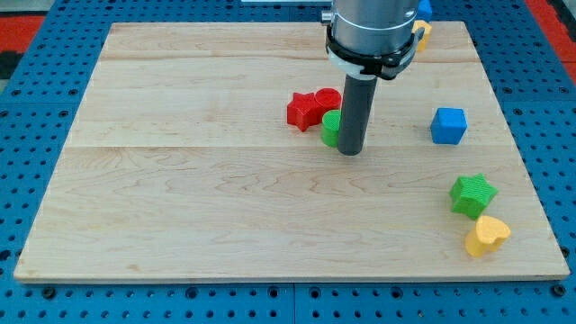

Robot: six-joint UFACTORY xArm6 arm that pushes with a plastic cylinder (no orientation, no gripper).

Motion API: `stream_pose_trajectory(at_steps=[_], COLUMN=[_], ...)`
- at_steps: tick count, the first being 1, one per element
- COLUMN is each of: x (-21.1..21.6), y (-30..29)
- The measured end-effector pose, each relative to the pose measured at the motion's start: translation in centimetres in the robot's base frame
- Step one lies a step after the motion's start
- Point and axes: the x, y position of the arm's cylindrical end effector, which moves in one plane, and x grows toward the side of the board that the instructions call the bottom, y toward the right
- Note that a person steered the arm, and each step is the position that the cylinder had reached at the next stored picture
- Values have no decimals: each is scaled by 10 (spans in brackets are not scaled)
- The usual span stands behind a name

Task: Push the green star to the bottom of the red star

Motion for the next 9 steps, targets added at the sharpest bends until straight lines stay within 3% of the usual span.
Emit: stream_pose_trajectory(at_steps=[3, 4, 5, 6, 8, 9], x=[-15, 9, 70, 68, 23, -1], y=[8, 19, 68, 137, 137, 193])
